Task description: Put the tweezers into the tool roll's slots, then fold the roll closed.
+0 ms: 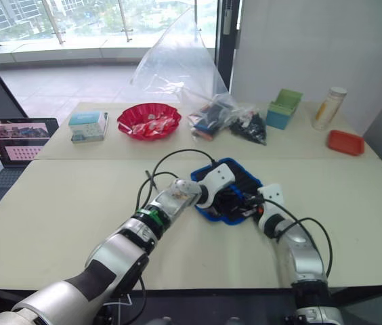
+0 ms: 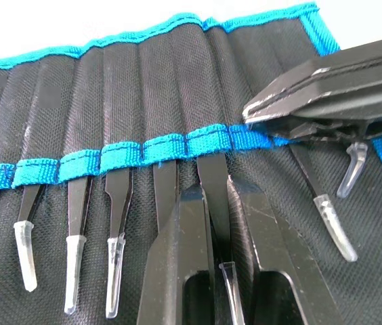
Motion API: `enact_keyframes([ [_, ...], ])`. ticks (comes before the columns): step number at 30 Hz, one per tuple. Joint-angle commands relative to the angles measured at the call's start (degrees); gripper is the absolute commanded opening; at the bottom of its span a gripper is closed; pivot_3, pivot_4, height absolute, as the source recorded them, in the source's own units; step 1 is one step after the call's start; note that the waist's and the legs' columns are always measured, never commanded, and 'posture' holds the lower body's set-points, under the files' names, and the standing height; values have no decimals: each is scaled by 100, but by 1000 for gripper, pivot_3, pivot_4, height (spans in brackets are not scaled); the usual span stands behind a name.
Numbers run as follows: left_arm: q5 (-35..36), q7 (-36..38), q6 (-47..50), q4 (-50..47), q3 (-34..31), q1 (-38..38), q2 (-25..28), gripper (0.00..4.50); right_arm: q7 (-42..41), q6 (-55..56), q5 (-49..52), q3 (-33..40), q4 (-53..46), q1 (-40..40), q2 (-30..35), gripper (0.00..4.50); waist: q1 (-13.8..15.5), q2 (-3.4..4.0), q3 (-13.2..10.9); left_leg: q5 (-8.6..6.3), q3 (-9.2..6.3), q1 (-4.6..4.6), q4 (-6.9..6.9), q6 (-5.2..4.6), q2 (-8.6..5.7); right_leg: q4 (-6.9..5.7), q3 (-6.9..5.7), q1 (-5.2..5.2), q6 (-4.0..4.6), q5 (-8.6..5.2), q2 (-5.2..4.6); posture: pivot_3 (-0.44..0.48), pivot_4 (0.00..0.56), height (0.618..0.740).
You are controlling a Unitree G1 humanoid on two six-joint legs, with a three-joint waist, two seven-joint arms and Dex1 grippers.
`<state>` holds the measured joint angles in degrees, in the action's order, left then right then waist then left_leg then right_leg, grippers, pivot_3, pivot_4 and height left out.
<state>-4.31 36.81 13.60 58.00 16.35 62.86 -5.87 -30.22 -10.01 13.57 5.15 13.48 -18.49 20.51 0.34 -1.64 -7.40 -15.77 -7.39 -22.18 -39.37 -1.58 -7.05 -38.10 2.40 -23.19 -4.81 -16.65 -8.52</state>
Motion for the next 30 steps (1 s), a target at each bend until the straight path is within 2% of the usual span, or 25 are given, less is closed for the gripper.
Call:
enact_keyframes([
  [1, 88, 264, 115, -583, -62, -110, 21, 1552, -78, -116, -76, -104, 74, 73, 20, 0, -15, 0, 0, 0, 0, -1, 0, 0, 0, -1, 0, -1, 0, 0, 0, 0, 150, 740],
  [8, 176, 676, 1319, -2800, -4, -972, 584, 3960, -204, -39, -106, -102, 275, 4, 94, 0, -109, 1, 0, 0, -1, -2, 1, 0, 4, -7, 1, -5, 0, 0, 2, 0, 150, 740],
  [10, 309, 717, 1632, -3463, -146, -1125, 763, 4481, -225, -27, -112, -112, 309, -21, 96, 0, -113, 1, 1, 0, -3, -2, 0, 0, 4, -5, 1, -6, 0, 0, 2, 0, 150, 740],
  [13, 749, 721, 2078, -4604, -666, -1372, 1118, 4481, -244, 1, -119, -127, 378, -52, 86, 0, -129, 2, 1, 0, -3, -2, -1, 0, 5, -5, 2, -6, 0, 0, 2, 0, 150, 740],
  [15, 897, 566, 2051, -5166, -1128, -1636, 1501, 4481, -311, 27, -133, -179, 417, -57, 101, 0, -135, 3, 2, 0, -4, -1, -1, 1, 10, -5, 0, -5, 0, 0, 4, 0, 150, 740],
  [17, 1079, 417, 1857, -5666, -1640, -2145, 1859, 4481, -364, 63, -142, -205, 490, -79, 128, 0, -158, 8, 5, 0, -4, 6, 1, 1, 11, -3, 2, -2, 0, 0, 5, 0, 150, 740],
  [20, 1244, 323, 1574, -6238, -2045, -3057, 2231, 4481, -433, 131, -150, -223, 628, -158, 168, 0, -187, 17, 11, 0, -1, 31, 19, 1, 17, -1, 3, 10, 1, 0, 6, 0, 150, 740],
  [26, 1453, -528, 1190, -7506, -3115, -4830, 2315, 4481, -555, 202, -126, -220, 787, -290, 242, 0, -113, 7, 10, 0, -4, 23, 8, 1, 13, 3, -1, 9, 1, 1, 5, 0, 150, 740],
  [30, 1618, -783, 780, -8080, -3441, -5962, 2126, 4481, -594, 223, -135, -213, 834, -340, 251, 0, -109, 7, 12, 0, -2, 31, 10, 2, 15, 6, 1, 14, 3, 1, 6, 0, 150, 740],
])
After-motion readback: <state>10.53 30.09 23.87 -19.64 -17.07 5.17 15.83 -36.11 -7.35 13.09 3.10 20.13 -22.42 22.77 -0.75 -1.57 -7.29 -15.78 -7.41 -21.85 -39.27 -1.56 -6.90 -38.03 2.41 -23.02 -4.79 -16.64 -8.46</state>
